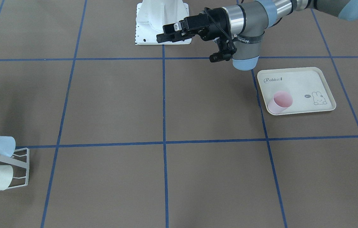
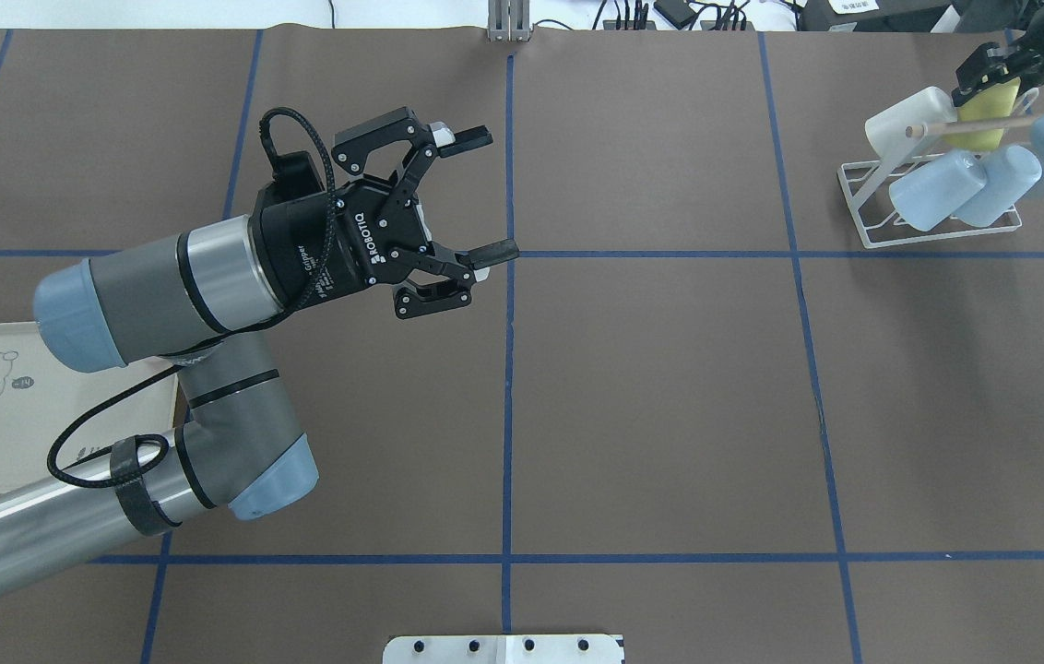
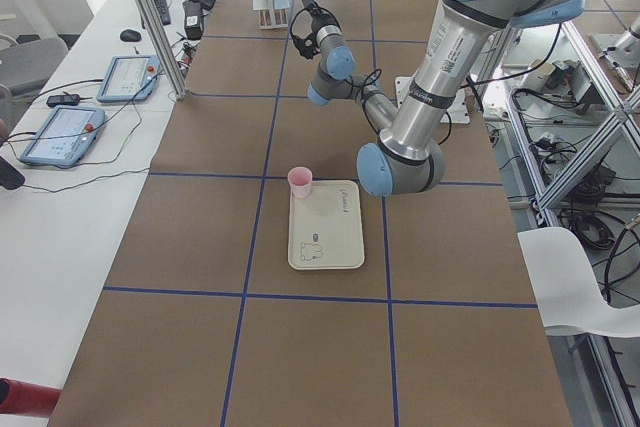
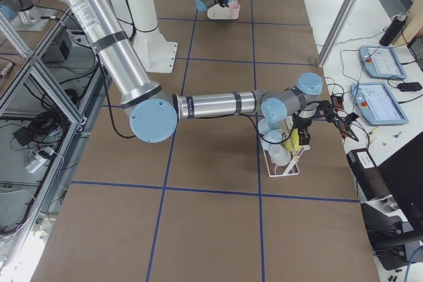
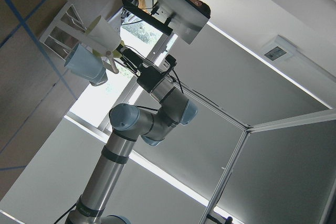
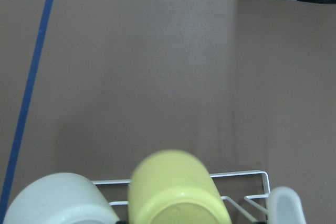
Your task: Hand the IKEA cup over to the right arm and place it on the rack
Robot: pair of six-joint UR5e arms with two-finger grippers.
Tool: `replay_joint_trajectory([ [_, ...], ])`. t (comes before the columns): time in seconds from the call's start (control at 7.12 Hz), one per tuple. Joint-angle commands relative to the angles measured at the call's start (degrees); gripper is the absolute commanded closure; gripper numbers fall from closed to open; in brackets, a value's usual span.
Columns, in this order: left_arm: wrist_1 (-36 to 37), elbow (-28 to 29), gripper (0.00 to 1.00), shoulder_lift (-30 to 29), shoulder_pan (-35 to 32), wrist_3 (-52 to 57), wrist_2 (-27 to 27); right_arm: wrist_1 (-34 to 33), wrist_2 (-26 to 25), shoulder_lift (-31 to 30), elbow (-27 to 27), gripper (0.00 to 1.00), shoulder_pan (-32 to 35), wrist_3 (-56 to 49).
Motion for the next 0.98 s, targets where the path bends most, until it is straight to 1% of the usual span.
replay_joint_trajectory([
  [0.0,0.00,-0.10,0.03,-0.09,0.00,0.93,0.00,0.07,-0.18,0.25,0.34,0.00,-0.05,0.21],
  [0.14,0.00,-0.27,0.03,-0.09,-0.43,1.11,-0.09,-0.02,0.09,0.51,1.73,0.00,0.56,0.38],
  [0.28,0.00,-0.36,0.03,0.00,-2.01,2.50,-0.26,-0.37,0.26,0.51,4.88,0.00,1.01,0.56],
  [0.42,0.00,-0.36,0.03,0.44,-2.63,7.30,-0.44,-0.89,1.74,0.34,7.43,0.00,1.62,0.73],
  [0.56,0.44,-0.62,0.03,2.62,-3.07,12.92,-0.53,-0.99,3.41,-0.18,10.50,0.00,2.06,3.35],
  [0.7,2.96,-1.76,0.03,6.38,-4.73,20.28,-1.40,-0.81,3.34,-1.49,15.23,0.00,1.98,10.25],
  [0.84,5.86,-3.34,0.04,10.94,-5.88,30.45,-5.23,-0.81,3.60,-3.25,19.63,0.00,1.89,15.53],
])
